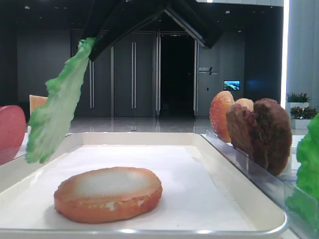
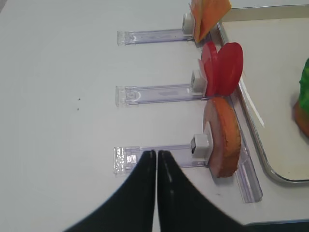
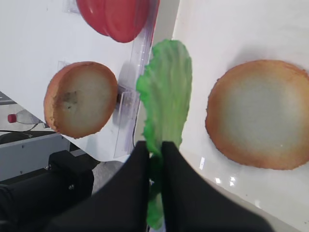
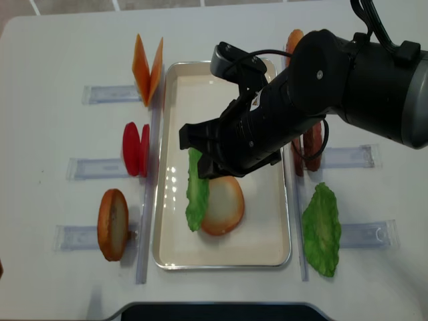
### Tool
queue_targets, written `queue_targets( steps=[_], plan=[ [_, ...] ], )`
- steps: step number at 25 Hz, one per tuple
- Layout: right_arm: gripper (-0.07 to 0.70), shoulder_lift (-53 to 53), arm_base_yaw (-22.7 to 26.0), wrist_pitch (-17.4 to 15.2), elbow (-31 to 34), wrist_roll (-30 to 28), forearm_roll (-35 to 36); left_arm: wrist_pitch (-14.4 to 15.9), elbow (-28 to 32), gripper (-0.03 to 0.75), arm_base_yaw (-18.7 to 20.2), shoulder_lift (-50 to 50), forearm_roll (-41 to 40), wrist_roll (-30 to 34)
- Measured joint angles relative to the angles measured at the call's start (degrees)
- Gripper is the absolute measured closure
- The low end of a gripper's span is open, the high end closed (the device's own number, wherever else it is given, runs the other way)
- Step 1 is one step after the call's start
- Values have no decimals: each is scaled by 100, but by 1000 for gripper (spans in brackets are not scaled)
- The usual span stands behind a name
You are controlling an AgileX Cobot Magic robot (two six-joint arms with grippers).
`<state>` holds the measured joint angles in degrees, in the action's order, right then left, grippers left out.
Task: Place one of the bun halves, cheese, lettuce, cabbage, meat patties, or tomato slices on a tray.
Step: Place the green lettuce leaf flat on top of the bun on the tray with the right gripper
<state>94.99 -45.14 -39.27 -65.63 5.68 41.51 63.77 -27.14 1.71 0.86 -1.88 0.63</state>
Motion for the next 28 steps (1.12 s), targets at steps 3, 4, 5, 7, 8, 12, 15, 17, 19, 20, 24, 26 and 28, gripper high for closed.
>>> queue_targets(
  steps=[3,4,5,7,8,12,15,17,19,20,24,26,28],
  plan=[
    [566,11,-12,27,0,-7,2,0,0,715,0,0,0,0],
    [566,20,-22,34,0,-7,2,0,0,715,0,0,0,0],
    [566,47,-30,34,0,-13,2,0,0,715,0,0,0,0],
    [566,120,-63,34,0,-19,23,0,0,715,0,0,0,0],
    [566,161,-70,34,0,-50,41,0,0,715,0,0,0,0],
    [566,223,-70,52,0,-158,201,0,0,715,0,0,0,0],
    [566,228,-80,52,0,-178,172,0,0,715,0,0,0,0],
    [566,233,-76,52,0,-178,112,0,0,715,0,0,0,0],
    [566,257,-76,52,0,-172,60,0,0,715,0,0,0,0],
    [566,297,-76,52,-5,-172,22,0,0,715,0,0,0,0],
    [566,439,-76,1,-4,-168,-192,0,0,715,0,0,0,0],
    [566,439,-57,-25,-4,-168,-319,0,0,715,0,0,0,0],
    [566,439,-45,-54,-4,-168,-444,0,0,715,0,0,0,0]
  ],
)
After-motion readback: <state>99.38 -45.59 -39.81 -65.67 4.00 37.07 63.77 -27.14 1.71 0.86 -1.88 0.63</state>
